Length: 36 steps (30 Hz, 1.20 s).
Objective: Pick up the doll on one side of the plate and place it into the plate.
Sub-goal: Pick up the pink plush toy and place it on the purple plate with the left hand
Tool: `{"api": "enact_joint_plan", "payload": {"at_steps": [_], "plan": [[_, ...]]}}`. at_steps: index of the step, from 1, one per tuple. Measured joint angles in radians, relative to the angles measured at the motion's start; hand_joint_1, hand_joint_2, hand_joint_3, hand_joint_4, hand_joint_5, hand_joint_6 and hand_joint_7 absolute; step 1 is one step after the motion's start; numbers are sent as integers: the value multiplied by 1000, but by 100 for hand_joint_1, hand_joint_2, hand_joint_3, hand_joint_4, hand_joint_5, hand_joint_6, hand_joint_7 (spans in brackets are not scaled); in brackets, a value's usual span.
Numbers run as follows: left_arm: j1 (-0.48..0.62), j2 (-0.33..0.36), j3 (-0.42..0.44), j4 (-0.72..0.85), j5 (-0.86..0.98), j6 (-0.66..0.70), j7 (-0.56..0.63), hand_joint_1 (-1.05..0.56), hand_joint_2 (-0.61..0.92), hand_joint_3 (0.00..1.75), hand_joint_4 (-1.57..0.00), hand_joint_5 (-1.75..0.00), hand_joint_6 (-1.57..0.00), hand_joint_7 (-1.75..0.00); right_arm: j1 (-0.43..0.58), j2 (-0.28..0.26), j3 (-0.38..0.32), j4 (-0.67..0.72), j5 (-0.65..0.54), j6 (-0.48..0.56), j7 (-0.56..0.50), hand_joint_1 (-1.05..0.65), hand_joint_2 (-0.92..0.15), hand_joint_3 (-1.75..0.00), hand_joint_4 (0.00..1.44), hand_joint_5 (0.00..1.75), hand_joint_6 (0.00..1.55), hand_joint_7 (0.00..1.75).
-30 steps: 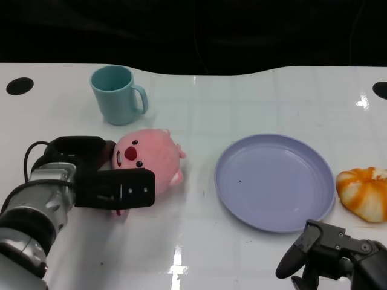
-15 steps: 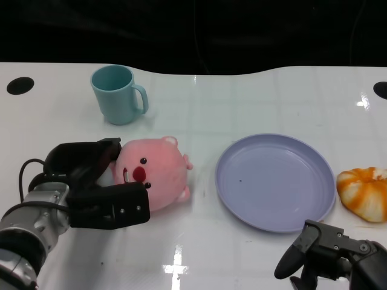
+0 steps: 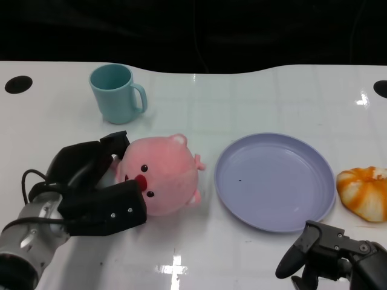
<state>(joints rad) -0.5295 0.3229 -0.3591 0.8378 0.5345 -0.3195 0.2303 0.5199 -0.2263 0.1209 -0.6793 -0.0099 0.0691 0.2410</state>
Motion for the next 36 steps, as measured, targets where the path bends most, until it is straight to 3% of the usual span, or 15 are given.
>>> {"api": "enact_joint_plan", "payload": {"at_steps": [7,16,25,36], "plan": [[83,-6,80,-251,-75,128,-105,-12,44,127,-95,-175,-74,-175,3,0,0,5,1,-3,0,-15,-56,-107,64,166,58,134],[77,-50,65,-454,-54,260,-204,-15,40,136,-96,-175,-77,-175,-3,-1,0,4,1,-1,2,-16,-56,-107,62,169,58,135],[-24,-135,13,-456,-4,314,-233,-20,39,135,-97,-175,-77,-175,-4,-2,3,1,0,4,2,-17,-55,-107,63,168,58,134],[-162,-258,-57,-292,44,316,-230,-19,38,128,-98,-175,-77,-175,-5,-2,18,0,-1,4,1,-20,-55,-106,63,168,58,133]]}}
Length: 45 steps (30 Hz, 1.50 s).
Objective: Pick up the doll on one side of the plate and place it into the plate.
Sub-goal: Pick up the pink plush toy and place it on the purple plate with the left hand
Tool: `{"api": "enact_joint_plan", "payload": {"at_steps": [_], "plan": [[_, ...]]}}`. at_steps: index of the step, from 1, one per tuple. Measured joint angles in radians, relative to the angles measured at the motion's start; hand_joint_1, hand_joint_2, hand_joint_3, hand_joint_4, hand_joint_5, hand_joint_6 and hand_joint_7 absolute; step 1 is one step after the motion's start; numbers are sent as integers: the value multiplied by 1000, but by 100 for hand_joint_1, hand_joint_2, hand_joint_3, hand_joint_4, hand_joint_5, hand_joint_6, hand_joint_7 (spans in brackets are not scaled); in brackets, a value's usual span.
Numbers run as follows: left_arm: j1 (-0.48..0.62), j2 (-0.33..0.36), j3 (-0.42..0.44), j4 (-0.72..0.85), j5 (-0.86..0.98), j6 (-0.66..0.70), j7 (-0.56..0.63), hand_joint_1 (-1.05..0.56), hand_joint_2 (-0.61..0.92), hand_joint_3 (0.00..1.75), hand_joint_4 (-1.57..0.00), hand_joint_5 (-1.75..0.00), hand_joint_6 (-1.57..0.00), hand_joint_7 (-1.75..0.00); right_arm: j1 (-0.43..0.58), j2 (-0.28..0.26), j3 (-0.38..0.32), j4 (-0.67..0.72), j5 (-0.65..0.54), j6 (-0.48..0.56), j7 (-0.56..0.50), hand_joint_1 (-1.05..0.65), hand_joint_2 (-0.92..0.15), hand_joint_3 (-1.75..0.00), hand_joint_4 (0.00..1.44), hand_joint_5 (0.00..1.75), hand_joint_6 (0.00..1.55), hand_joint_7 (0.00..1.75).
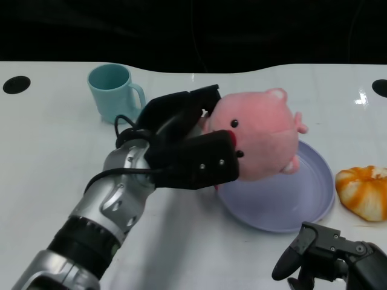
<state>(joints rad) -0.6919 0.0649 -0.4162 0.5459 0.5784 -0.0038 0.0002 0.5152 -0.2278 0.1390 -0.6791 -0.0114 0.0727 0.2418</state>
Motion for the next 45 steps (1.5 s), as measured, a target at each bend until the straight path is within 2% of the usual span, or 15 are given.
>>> {"api": "enact_joint_plan", "payload": {"at_steps": [7,15,26,27,28,31,32,33,34,35,37,39,40,43,45], "plan": [[-66,-67,-24,118,10,0,22,-20,39,124,-97,-175,-74,-175,-1,1,11,0,-3,0,-2,-20,-56,-105,63,167,59,132],[-134,-137,-57,257,19,13,37,-21,44,111,-95,-175,-72,-175,-3,0,23,0,-21,-4,-3,-20,-57,-104,63,167,59,132],[-196,-205,-78,465,31,9,72,-24,59,80,-91,-175,-64,-174,1,4,43,-3,-41,-5,-12,-22,-57,-103,65,166,61,131],[-201,-209,-74,473,27,8,74,-24,59,75,-90,-175,-65,-167,1,4,43,-3,-41,-5,-13,-22,-57,-103,65,166,61,131],[-206,-213,-70,482,16,5,74,-24,61,68,-87,-175,-66,-146,1,4,43,-3,-41,-5,-13,-21,-57,-103,65,166,61,131],[-224,-228,-59,505,-2,3,73,-27,72,45,-75,-173,-77,-61,1,4,43,-3,-40,-5,-14,-20,-57,-103,64,166,61,131],[-228,-231,-57,506,-4,0,69,-29,78,35,-73,-168,-75,-45,1,4,43,-3,-40,-5,-14,-20,-57,-103,64,165,61,131],[-232,-232,-54,506,-8,-7,61,-32,84,27,-63,-158,-72,-32,1,4,43,-3,-40,-5,-14,-20,-57,-103,64,165,61,131],[-235,-232,-51,506,-17,-16,49,-42,89,21,-46,-119,-61,-17,1,4,43,-3,-40,-5,-14,-20,-57,-103,64,165,61,131],[-235,-231,-50,506,-26,-28,34,-47,90,21,-39,-98,-55,-10,1,4,43,-3,-40,-5,-14,-21,-57,-103,65,165,61,131],[-235,-227,-56,503,-26,-39,10,-64,92,27,-13,-65,-34,-2,1,4,42,-2,-40,-5,-14,-21,-57,-103,65,164,61,130],[-235,-222,-75,492,-17,-43,-3,-72,92,31,-3,-51,-23,-1,1,4,41,-2,-40,-5,-13,-21,-57,-103,65,164,61,130],[-235,-219,-83,483,-7,-44,-3,-78,92,35,-1,-37,-16,-1,0,4,40,-2,-40,-5,-13,-21,-57,-103,65,164,61,130],[-235,-209,-105,447,14,-51,-3,-88,92,42,0,-12,-5,-1,-2,3,38,0,-39,-5,-13,-20,-57,-103,65,165,61,130],[-235,-200,-126,421,38,-46,-9,-93,92,46,0,-3,-2,0,-3,3,38,0,-39,-5,-13,-20,-56,-103,65,165,62,130]]}}
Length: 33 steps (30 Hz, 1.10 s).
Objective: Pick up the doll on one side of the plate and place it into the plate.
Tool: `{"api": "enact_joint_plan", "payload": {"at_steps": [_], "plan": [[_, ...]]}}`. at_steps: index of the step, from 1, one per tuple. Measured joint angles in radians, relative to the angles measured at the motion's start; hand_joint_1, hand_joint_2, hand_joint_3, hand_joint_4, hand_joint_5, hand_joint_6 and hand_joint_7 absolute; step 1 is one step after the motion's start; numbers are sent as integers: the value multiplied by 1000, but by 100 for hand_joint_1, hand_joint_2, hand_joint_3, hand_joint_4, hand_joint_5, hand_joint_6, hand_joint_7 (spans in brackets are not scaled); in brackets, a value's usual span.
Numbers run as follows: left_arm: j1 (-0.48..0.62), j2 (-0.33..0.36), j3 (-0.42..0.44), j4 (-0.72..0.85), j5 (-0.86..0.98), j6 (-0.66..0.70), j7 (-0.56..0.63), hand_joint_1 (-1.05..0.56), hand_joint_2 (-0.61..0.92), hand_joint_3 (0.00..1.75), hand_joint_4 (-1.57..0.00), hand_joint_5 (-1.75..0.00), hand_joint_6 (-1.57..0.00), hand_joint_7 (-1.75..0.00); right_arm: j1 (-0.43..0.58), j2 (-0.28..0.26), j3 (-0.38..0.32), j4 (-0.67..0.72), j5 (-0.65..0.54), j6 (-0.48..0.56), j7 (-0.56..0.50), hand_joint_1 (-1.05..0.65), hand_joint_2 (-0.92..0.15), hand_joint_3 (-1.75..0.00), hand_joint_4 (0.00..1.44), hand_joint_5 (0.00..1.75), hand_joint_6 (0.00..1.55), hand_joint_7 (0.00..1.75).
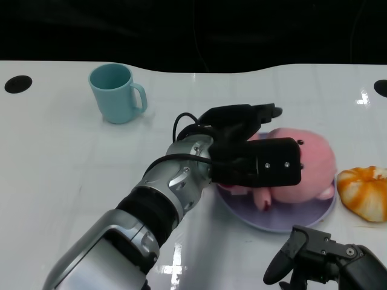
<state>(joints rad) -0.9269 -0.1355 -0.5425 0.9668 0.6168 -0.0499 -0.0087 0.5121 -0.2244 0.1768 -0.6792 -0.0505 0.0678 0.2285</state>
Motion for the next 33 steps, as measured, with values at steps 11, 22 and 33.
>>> {"api": "enact_joint_plan", "payload": {"at_steps": [11,22,33], "plan": [[7,52,-45,-133,43,41,-95,-99,92,47,0,0,-2,-1,-6,-1,-10,5,2,-4,4,-18,-57,-104,64,165,61,130],[161,202,-24,-450,23,40,-191,-96,92,45,-1,-1,-3,-1,-5,-6,-27,8,16,-13,15,-20,-58,-101,62,166,59,131],[294,332,61,-726,-74,23,-321,-92,92,39,-10,-8,-10,-5,-5,-9,-55,16,25,-16,25,-20,-61,-97,63,166,59,131]]}}
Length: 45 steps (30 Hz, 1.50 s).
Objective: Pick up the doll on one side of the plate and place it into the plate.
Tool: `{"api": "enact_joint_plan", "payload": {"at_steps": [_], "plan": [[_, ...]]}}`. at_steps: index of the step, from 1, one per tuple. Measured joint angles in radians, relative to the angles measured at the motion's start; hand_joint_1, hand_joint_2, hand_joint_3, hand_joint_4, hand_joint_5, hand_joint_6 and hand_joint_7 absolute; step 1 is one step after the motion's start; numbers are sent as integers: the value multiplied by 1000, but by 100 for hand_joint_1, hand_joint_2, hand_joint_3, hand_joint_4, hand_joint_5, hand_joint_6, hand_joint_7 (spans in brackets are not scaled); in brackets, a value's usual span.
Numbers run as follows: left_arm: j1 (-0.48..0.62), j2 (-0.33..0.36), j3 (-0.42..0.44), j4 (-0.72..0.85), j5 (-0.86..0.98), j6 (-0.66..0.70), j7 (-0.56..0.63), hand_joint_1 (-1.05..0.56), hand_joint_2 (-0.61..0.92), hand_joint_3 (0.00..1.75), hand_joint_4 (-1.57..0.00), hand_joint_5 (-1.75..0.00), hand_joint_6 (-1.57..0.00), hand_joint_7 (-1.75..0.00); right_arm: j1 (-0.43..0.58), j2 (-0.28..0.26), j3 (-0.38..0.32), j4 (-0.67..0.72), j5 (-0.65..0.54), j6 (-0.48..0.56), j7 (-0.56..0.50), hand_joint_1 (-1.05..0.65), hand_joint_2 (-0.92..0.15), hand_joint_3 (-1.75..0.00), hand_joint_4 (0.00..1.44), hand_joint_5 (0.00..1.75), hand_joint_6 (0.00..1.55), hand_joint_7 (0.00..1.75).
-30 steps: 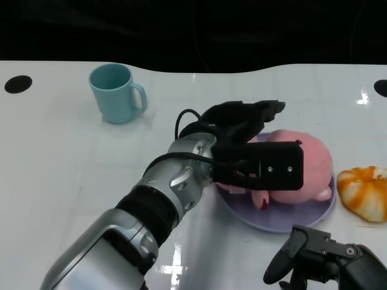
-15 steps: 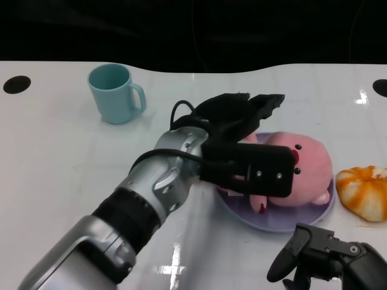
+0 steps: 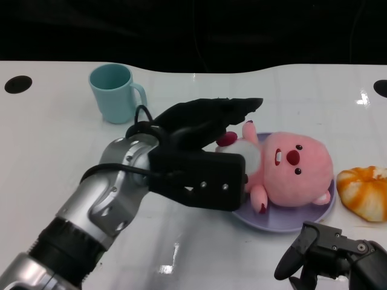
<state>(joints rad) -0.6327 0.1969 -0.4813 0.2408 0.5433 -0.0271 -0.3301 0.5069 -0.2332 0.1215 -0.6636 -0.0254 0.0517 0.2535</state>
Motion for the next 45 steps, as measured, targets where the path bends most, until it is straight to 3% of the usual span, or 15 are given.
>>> {"api": "enact_joint_plan", "payload": {"at_steps": [10,13,15,23,28,29,30,31,32,35,39,45], "plan": [[158,71,88,-173,-87,-34,-20,-80,92,28,-22,-22,-23,-11,-1,0,-2,4,1,0,7,-19,-61,-98,62,166,59,131],[214,90,120,-227,-115,-41,-20,-74,92,25,-12,-54,-29,-8,-3,-1,-3,5,1,0,10,-19,-60,-98,62,166,59,131],[251,95,141,-258,-128,-46,-19,-65,92,22,-14,-66,-36,-10,-4,-1,-3,5,2,0,11,-20,-60,-98,62,166,59,131],[383,90,220,-307,-204,-127,22,-40,92,12,-32,-84,-56,-16,-5,-1,-4,10,2,0,16,-20,-61,-97,62,166,59,131],[478,40,278,-322,-344,-181,39,-26,90,12,-37,-106,-71,-21,-6,-1,-5,15,2,0,19,-20,-61,-96,62,166,59,131],[499,30,286,-328,-364,-180,39,-25,88,16,-37,-109,-73,-24,-6,-1,-5,15,2,0,19,-21,-61,-96,62,166,59,131],[517,20,293,-333,-383,-180,40,-23,80,34,-39,-115,-72,-32,-6,-1,-5,15,2,0,19,-21,-61,-96,62,166,59,131],[536,8,303,-338,-410,-179,43,-21,65,64,-41,-122,-68,-49,-7,-1,-5,15,2,0,19,-21,-61,-96,63,166,59,131],[554,-5,310,-342,-440,-179,43,-20,58,78,-42,-125,-64,-62,-7,-2,-6,16,3,0,19,-21,-61,-96,63,166,59,131],[603,-36,334,-366,-515,-163,43,-15,51,103,-50,-139,-57,-103,-8,-2,-6,20,3,0,20,-21,-61,-96,63,165,59,131],[662,-69,352,-418,-585,-84,43,-18,52,114,-58,-160,-59,-137,-8,-2,-6,21,7,0,21,-22,-61,-96,63,165,60,131],[733,-84,370,-550,-613,101,65,-18,50,132,-67,-168,-64,-147,-8,-3,-8,21,16,0,24,-22,-61,-96,64,165,60,130]]}}
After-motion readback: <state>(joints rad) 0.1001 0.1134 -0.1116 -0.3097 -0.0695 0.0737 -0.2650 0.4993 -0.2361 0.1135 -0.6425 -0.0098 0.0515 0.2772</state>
